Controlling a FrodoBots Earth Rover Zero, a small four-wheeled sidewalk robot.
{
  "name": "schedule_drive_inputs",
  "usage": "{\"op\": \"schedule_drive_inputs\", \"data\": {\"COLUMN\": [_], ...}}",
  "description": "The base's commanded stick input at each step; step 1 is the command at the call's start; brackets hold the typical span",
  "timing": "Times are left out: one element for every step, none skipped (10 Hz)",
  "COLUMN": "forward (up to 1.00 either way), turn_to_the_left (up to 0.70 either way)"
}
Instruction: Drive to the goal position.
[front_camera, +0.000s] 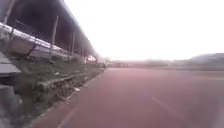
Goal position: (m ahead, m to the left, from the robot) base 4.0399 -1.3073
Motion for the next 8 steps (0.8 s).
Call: {"op": "schedule_drive_inputs", "data": {"forward": [0.70, 0.70, 0.70, 0.70, 0.70, 0.70, 0.70, 0.70], "turn_to_the_left": [0.00, 0.00, 0.00, 0.00, 0.00, 0.00, 0.00, 0.00]}}
